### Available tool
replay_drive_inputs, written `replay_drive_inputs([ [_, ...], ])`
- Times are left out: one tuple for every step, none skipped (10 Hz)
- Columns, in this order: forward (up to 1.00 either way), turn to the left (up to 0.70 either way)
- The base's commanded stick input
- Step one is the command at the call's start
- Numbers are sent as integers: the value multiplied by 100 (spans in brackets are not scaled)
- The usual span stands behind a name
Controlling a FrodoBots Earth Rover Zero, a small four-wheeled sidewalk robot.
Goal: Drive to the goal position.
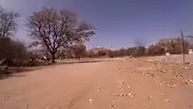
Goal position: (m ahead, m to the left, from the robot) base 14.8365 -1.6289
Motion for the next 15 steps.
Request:
replay_drive_inputs([
  [50, 0],
  [50, 0],
  [50, 0],
  [50, 0],
  [50, 0],
  [50, 0],
  [50, 0],
  [50, 0],
  [50, 0],
  [50, 0],
  [50, 0],
  [50, 0],
  [50, 0],
  [50, 0],
  [50, 0],
])
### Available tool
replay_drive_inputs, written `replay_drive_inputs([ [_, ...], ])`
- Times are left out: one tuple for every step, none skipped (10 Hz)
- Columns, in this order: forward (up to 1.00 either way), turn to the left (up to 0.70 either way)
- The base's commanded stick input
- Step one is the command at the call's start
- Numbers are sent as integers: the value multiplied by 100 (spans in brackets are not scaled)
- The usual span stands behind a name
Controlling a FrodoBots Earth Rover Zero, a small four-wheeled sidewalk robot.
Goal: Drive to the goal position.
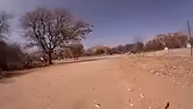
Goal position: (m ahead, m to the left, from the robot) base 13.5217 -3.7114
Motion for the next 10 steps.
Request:
replay_drive_inputs([
  [50, 0],
  [50, 0],
  [50, 0],
  [50, 0],
  [50, 0],
  [50, 0],
  [50, 0],
  [50, 0],
  [50, 0],
  [50, 0],
])
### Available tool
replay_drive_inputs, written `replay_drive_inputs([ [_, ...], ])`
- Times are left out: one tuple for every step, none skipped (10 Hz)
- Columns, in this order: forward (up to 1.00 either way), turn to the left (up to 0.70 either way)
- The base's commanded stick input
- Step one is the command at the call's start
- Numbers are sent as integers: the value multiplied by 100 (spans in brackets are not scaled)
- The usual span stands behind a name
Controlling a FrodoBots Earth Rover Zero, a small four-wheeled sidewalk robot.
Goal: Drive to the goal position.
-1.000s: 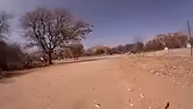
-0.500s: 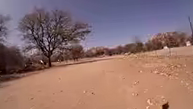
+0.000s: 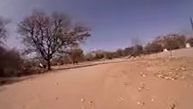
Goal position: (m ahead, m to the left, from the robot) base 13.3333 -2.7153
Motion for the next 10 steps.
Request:
replay_drive_inputs([
  [50, 0],
  [50, 0],
  [50, 0],
  [50, 0],
  [50, 0],
  [50, 0],
  [50, 0],
  [50, 0],
  [50, 0],
  [50, 0],
])
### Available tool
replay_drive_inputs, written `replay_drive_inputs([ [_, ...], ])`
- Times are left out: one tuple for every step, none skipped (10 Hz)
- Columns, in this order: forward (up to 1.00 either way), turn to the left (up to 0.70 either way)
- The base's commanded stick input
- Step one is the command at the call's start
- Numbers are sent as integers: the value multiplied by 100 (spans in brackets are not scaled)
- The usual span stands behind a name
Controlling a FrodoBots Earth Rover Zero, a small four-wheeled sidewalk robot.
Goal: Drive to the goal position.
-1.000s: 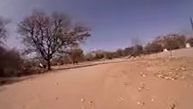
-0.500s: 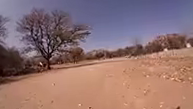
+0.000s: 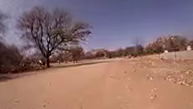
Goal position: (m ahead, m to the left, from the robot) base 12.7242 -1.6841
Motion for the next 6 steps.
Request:
replay_drive_inputs([
  [50, 0],
  [50, 0],
  [50, 0],
  [50, 0],
  [50, 0],
  [50, 0],
])
